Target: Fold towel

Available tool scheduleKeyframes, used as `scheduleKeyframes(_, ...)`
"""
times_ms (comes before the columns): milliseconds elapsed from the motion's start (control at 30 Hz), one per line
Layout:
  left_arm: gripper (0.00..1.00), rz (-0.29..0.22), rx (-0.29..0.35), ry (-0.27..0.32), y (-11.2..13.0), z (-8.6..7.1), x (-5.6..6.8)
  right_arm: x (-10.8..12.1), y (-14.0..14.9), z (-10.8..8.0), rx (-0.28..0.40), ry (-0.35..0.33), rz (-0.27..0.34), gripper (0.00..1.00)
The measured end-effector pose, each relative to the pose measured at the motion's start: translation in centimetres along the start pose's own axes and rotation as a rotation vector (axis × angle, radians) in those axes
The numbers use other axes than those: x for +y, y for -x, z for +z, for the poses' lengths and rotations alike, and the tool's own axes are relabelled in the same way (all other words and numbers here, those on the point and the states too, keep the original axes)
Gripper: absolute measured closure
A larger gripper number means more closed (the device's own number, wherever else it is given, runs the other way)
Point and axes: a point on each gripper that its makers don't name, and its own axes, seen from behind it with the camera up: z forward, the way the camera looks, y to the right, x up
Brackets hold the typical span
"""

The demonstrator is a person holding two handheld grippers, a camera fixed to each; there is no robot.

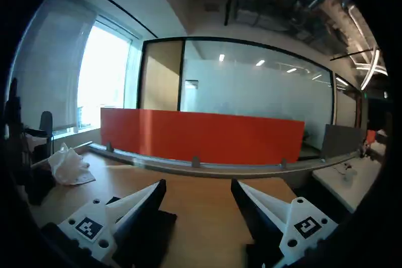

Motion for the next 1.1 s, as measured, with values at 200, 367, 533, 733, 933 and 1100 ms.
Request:
scheduleKeyframes(200, 0.05, 0.009, -0.044, 0.102, 0.6, -0.2, 2.3, -2.0, 0.5, -0.3, -0.049, -0.095, -0.042, 0.0)
scheduleKeyframes(367, 0.05, 0.032, -0.072, 0.139, 1.4, -0.2, 3.1, -2.8, 0.9, -0.4, -0.077, -0.14, -0.064, 0.0)
scheduleKeyframes(533, 0.05, 0.048, -0.1, 0.168, 2.5, -0.1, 3.7, -3.7, 1.9, -0.4, -0.115, -0.184, -0.082, 0.0)
scheduleKeyframes(733, 0.05, 0.062, -0.136, 0.199, 4.0, 0.0, 4.6, -4.8, 3.6, -0.4, -0.166, -0.237, -0.108, 0.0)
scheduleKeyframes(933, 0.05, 0.073, -0.167, 0.227, 5.5, 0.3, 5.2, -5.5, 4.9, -0.4, -0.206, -0.27, -0.122, 0.0)
scheduleKeyframes(1100, 0.05, 0.081, -0.193, 0.243, 7.1, 0.4, 5.7, -6.2, 6.2, -0.3, -0.236, -0.298, -0.144, 0.0)
